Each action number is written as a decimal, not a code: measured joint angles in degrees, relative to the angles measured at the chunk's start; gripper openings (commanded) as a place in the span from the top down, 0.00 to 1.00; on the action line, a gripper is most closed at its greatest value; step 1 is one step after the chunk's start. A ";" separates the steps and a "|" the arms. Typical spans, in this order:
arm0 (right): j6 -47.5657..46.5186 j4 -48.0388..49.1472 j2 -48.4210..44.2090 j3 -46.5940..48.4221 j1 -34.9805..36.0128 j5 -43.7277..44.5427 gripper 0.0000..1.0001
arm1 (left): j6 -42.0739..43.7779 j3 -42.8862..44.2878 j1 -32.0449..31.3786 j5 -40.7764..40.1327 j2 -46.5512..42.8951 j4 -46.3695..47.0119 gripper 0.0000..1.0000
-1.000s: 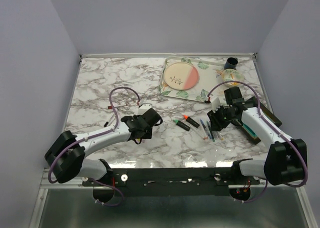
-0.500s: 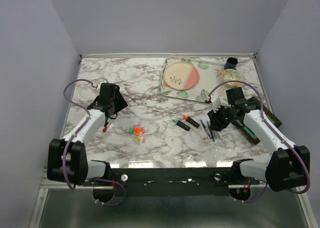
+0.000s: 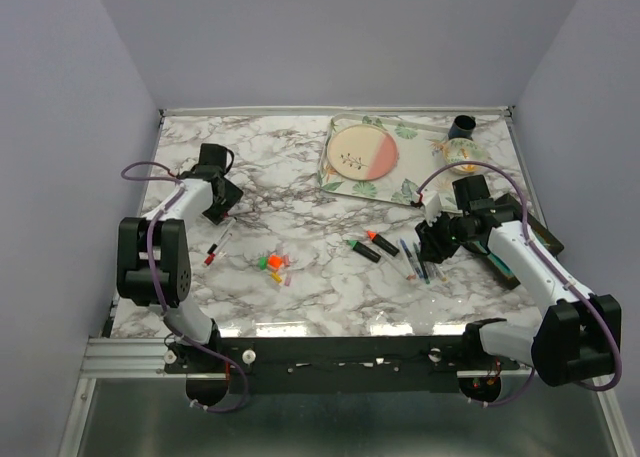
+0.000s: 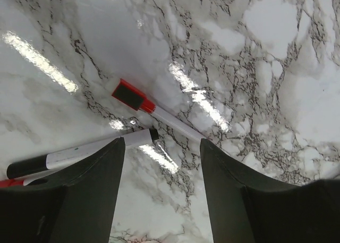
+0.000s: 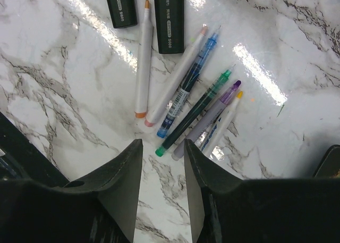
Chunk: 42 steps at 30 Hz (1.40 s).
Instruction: Open the pen caps
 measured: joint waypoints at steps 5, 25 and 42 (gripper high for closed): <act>0.00 -0.02 0.00 0.00 0.00 -0.02 0.56 | -2.03 2.67 1.01 -0.87 3.67 -1.38 0.46; 0.00 -0.07 0.02 0.00 0.00 -0.04 0.56 | -2.91 14.27 1.68 -2.58 15.96 -5.31 0.87; -1.11 -0.39 -2.40 0.00 0.00 -2.69 0.55 | 3.17 9.75 2.36 14.23 9.31 10.25 1.00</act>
